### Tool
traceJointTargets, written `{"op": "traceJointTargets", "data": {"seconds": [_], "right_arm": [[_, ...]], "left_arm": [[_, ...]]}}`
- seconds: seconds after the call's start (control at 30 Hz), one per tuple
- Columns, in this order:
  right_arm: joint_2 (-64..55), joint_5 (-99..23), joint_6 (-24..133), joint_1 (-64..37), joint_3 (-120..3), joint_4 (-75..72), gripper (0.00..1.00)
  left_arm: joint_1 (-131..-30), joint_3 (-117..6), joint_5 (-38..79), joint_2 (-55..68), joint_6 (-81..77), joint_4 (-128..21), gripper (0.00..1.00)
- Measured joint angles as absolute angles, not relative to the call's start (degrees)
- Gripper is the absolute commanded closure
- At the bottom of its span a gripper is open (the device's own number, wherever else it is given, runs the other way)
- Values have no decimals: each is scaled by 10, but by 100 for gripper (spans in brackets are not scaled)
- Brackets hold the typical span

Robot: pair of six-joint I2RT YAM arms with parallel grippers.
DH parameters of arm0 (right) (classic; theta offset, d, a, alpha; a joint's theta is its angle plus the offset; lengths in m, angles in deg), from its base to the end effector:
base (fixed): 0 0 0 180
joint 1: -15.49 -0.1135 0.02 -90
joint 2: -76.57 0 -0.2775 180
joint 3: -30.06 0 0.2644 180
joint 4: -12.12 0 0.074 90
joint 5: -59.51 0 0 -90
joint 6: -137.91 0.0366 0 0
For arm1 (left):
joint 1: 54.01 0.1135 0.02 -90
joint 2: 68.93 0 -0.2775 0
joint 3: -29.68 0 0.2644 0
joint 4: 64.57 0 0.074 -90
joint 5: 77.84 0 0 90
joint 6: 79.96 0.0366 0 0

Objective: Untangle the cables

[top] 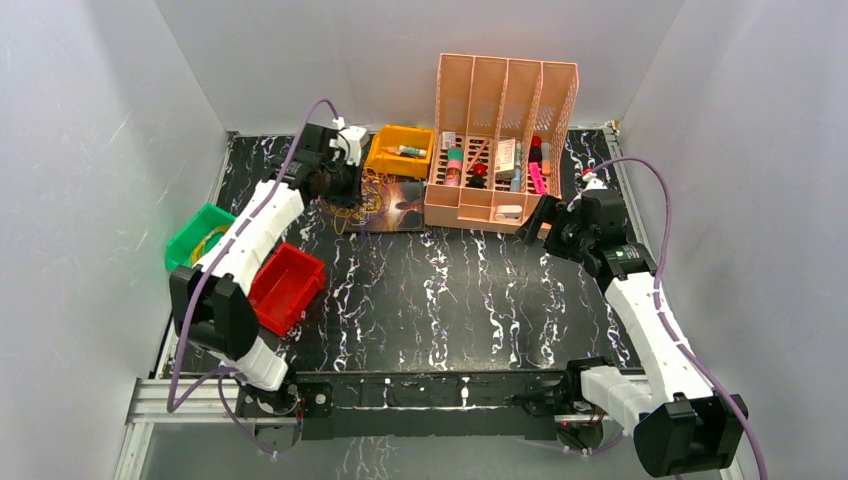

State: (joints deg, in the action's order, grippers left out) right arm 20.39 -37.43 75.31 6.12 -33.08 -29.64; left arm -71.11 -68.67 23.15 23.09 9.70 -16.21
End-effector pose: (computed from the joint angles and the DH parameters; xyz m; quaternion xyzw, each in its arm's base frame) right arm 0.2150 0.0400 0.3131 0.1109 0.8780 0.1968 0.4219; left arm 0.3556 -0.1167 0.3464 0.1711 0.8941 -0.1478 0.3867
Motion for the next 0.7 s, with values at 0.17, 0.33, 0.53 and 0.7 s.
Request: {"op": "traceJointTargets", "data": {"seconds": [0.17, 0.33, 0.53, 0.7], "right_arm": [[219, -357, 755, 61, -324, -291, 4], [235, -363, 763, 61, -313, -278, 4], [237, -380, 764, 61, -298, -270, 2], [264, -386, 764, 61, -285, -260, 2]], "left_arm": [[-778, -667, 204, 175, 68, -149, 100], [-851, -642, 187, 126, 27, -145, 100], [-959, -618, 167, 124, -17, -158, 100], [-1024, -580, 151, 129, -46, -190, 100]]}}
